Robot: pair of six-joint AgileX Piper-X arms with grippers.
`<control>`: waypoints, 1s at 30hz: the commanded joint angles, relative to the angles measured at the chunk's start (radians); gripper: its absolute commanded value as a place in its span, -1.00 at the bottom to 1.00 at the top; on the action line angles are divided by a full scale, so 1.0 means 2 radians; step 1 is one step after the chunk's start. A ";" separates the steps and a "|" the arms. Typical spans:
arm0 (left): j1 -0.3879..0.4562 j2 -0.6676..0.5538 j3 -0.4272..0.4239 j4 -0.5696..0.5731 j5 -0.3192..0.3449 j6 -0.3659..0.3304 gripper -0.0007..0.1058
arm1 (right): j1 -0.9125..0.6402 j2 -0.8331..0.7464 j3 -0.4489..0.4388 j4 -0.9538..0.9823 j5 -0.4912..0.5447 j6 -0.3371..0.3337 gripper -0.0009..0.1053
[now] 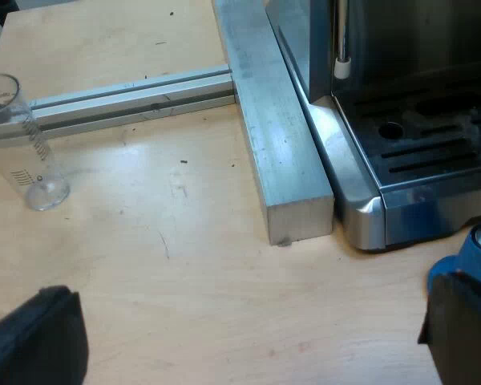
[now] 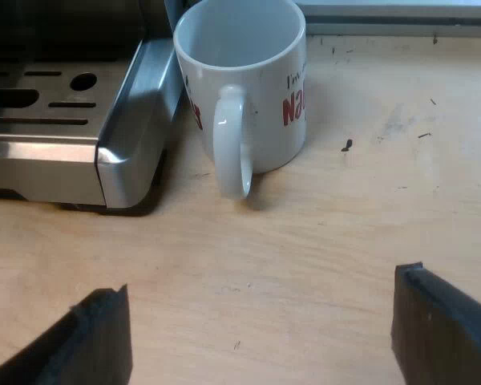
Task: Put the handle in the coffee machine
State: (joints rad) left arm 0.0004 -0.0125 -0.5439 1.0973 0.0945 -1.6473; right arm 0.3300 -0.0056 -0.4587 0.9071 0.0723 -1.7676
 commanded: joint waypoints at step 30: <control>0.000 -0.069 -0.001 -0.005 -0.007 -0.008 0.65 | -0.150 -0.023 -0.002 -0.002 0.000 -0.002 0.31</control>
State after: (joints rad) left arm 0.0000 -0.0125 -0.5439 1.0973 0.0945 -1.6473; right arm 0.0301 -0.0056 -0.4587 0.9071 0.0723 -1.7655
